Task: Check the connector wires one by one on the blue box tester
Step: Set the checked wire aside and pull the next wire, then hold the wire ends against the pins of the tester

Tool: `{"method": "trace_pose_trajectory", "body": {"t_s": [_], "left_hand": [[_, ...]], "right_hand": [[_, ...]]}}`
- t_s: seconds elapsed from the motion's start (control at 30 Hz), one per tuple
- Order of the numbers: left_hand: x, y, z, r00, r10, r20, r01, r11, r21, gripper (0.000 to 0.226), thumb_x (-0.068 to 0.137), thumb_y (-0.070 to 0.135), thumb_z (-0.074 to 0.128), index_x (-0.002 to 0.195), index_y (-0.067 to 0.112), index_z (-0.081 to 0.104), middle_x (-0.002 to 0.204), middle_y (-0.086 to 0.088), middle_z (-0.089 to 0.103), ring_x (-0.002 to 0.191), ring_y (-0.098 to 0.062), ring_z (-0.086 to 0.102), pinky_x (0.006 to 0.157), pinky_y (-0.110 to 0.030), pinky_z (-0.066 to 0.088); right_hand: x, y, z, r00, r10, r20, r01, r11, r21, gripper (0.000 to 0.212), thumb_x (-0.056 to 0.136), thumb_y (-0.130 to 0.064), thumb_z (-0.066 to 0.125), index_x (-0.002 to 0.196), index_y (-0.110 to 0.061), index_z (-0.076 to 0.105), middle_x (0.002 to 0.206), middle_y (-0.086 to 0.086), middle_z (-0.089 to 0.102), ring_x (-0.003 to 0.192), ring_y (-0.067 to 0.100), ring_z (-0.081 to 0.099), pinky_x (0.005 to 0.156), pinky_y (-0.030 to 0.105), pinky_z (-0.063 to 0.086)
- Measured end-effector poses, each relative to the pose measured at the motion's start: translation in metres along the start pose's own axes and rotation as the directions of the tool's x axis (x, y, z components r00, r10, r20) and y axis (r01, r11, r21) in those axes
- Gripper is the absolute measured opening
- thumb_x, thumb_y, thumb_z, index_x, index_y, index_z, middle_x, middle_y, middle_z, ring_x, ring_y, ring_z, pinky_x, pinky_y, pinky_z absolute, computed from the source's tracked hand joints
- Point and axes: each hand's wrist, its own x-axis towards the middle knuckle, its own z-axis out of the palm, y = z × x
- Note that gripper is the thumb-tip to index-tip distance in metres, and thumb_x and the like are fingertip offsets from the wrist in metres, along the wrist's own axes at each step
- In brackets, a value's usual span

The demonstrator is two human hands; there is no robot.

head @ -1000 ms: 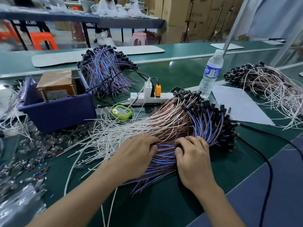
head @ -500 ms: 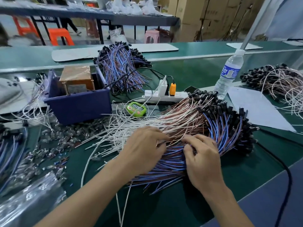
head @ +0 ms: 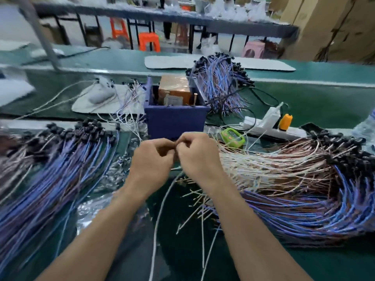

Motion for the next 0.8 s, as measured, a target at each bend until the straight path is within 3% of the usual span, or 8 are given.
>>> {"method": "trace_pose_trajectory", "body": {"t_s": [0.07,0.13,0.27,0.43,0.53,0.63,0.73,0.8], "left_hand": [[-0.002,-0.013,-0.021,0.994,-0.047,-0.096,0.055,0.995,0.080,0.018,0.080,0.025,0.064,0.082,0.034,0.079,0.076,0.021,0.075,0.071,0.000,0.069,0.066,-0.023,0.053],[0.002,-0.026,-0.048,0.976,-0.070,-0.207,0.128,0.951,0.281,0.020,0.085,0.031,0.065,0.095,0.037,0.081,0.083,0.013,0.078,0.078,-0.015,0.071,0.070,-0.028,0.053],[0.018,-0.049,-0.104,0.937,-0.050,-0.346,0.239,0.813,0.531,0.021,0.087,0.027,0.068,0.099,0.037,0.082,0.091,0.006,0.080,0.084,-0.025,0.073,0.077,-0.033,0.056],[0.022,-0.085,-0.133,0.892,-0.197,-0.406,0.389,0.792,0.471,0.024,0.092,0.031,0.068,0.114,0.037,0.077,0.107,-0.001,0.078,0.096,-0.027,0.070,0.087,-0.040,0.059],[0.020,-0.091,-0.121,0.882,-0.110,-0.458,0.366,0.771,0.521,0.026,0.088,0.034,0.072,0.114,0.034,0.077,0.098,-0.008,0.076,0.090,-0.031,0.068,0.082,-0.040,0.055],[0.019,-0.094,-0.114,0.901,-0.021,-0.434,0.271,0.809,0.522,0.032,0.083,0.017,0.079,0.115,0.019,0.079,0.098,-0.014,0.076,0.091,-0.035,0.068,0.088,-0.043,0.052],[0.020,-0.099,-0.117,0.895,-0.050,-0.443,0.270,0.852,0.449,0.036,0.084,0.008,0.073,0.119,0.015,0.077,0.103,-0.013,0.075,0.098,-0.035,0.066,0.094,-0.044,0.050],[0.022,-0.102,-0.118,0.892,-0.075,-0.446,0.275,0.873,0.404,0.040,0.084,0.005,0.068,0.122,0.017,0.075,0.108,-0.011,0.074,0.103,-0.031,0.064,0.096,-0.043,0.049]], "right_hand": [[0.014,-0.018,0.021,0.995,-0.031,0.097,0.031,1.000,0.001,0.020,0.083,-0.018,0.056,0.072,-0.021,0.072,0.069,-0.003,0.071,0.072,0.019,0.065,0.067,0.031,0.051],[0.031,-0.035,0.039,0.967,-0.073,0.246,0.078,0.997,-0.008,0.022,0.085,-0.017,0.055,0.073,-0.024,0.072,0.072,-0.004,0.071,0.073,0.020,0.066,0.066,0.031,0.052],[0.057,-0.065,0.075,0.881,-0.100,0.462,0.162,0.982,-0.096,0.025,0.091,-0.011,0.053,0.093,-0.021,0.076,0.095,0.003,0.076,0.085,0.022,0.069,0.077,0.037,0.060],[0.070,-0.088,0.124,0.802,-0.076,0.592,0.233,0.953,-0.193,0.039,0.093,0.001,0.051,0.122,-0.016,0.070,0.120,0.007,0.072,0.107,0.026,0.067,0.093,0.036,0.058],[0.074,-0.095,0.145,0.833,-0.115,0.541,0.264,0.942,-0.205,0.028,0.089,-0.005,0.054,0.106,-0.018,0.071,0.106,0.005,0.071,0.103,0.028,0.066,0.090,0.035,0.056],[0.082,-0.100,0.159,0.841,-0.135,0.524,0.346,0.880,-0.327,0.017,0.088,-0.020,0.059,0.098,-0.017,0.071,0.103,0.005,0.072,0.101,0.029,0.065,0.085,0.032,0.052],[0.090,-0.103,0.172,0.895,-0.066,0.442,0.271,0.867,-0.419,0.015,0.089,-0.031,0.060,0.089,-0.017,0.061,0.092,0.004,0.065,0.085,0.030,0.058,0.069,0.034,0.042],[0.093,-0.102,0.180,0.934,-0.024,0.357,0.213,0.840,-0.499,0.027,0.092,-0.044,0.058,0.081,-0.021,0.049,0.084,0.002,0.054,0.078,0.028,0.049,0.066,0.035,0.034]]}}
